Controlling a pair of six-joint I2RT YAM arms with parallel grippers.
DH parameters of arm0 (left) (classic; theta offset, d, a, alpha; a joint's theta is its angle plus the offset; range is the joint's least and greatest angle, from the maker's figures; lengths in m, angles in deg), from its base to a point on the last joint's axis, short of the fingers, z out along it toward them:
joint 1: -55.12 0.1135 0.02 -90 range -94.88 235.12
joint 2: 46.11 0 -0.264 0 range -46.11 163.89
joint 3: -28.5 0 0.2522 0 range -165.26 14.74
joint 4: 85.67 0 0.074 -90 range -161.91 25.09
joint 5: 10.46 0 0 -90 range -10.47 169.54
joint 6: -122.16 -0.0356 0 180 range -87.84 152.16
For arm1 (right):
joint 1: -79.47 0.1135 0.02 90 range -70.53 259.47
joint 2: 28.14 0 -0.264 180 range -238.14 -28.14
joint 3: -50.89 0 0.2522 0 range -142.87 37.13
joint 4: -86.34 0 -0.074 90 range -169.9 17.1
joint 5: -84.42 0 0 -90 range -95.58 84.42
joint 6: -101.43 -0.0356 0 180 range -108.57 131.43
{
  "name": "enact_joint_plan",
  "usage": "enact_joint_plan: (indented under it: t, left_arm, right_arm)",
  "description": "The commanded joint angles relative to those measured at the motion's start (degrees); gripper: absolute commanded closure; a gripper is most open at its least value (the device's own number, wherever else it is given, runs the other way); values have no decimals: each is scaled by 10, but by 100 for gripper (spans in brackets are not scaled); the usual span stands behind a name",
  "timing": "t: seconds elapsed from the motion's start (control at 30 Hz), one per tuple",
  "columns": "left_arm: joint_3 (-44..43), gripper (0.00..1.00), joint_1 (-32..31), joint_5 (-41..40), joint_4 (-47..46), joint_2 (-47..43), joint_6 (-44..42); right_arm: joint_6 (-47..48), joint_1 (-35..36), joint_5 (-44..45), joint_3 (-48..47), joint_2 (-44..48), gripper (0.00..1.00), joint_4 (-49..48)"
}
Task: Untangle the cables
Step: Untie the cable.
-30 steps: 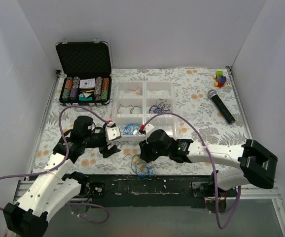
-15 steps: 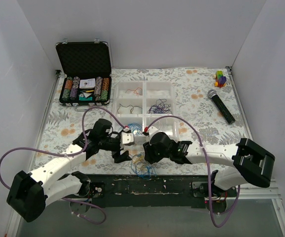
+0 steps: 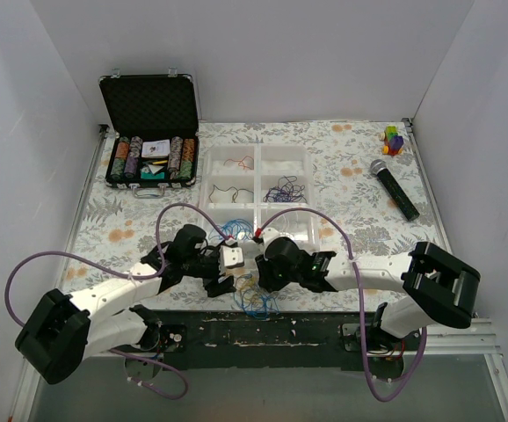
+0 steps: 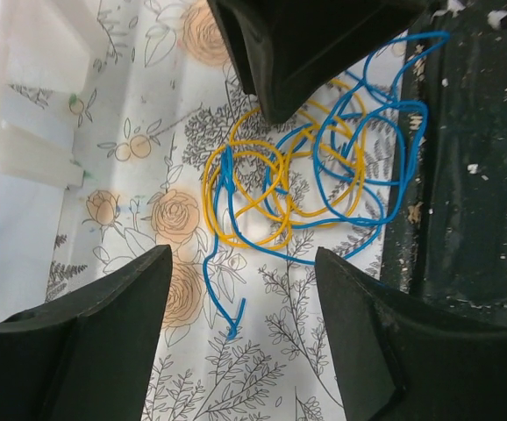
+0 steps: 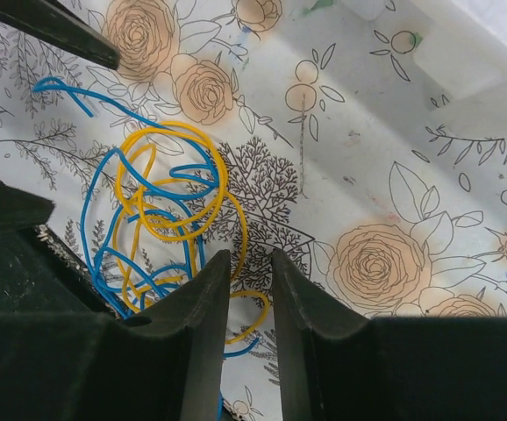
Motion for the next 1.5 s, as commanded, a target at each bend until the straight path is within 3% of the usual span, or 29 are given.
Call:
enact_joint_plan:
  t: [0.0,0.13,0.27,0.37,0.53,0.63,0.67,0.97,1.27,1.47]
  left_arm:
    - [16,36,-2,-18,-62,14,13]
    - [19,43,-4,-7,-89,29,25]
    - [14,43,-7,-11,-95,44,14]
    - [9,48,-8,-2,-80,48,3]
    - [8,72,-10,18,-58,44,-20]
    - [9,97,-10,19,-58,41,-22]
    - [9,100,-10,19,-58,38,-23]
    - [-1,100,-10,-26,16,-13,-48]
    - [1,100,-7,-108,113,-114,-63]
    - [10,100,-7,-142,158,-168,-85]
  right_arm:
    - [-7,9,13,-7,-4,71,-31]
    - [-11,15,17,-6,3,85,-33]
    - [-14,24,18,-2,16,98,-35]
    - [-17,33,13,4,30,99,-42]
    - [-24,38,32,9,55,99,-42]
    - [-26,39,49,14,75,99,-40]
    - [-26,38,55,15,84,99,-38]
    - [6,38,148,-15,216,99,23]
    - [96,26,293,-156,327,99,152]
    - [174,22,336,-294,331,99,188]
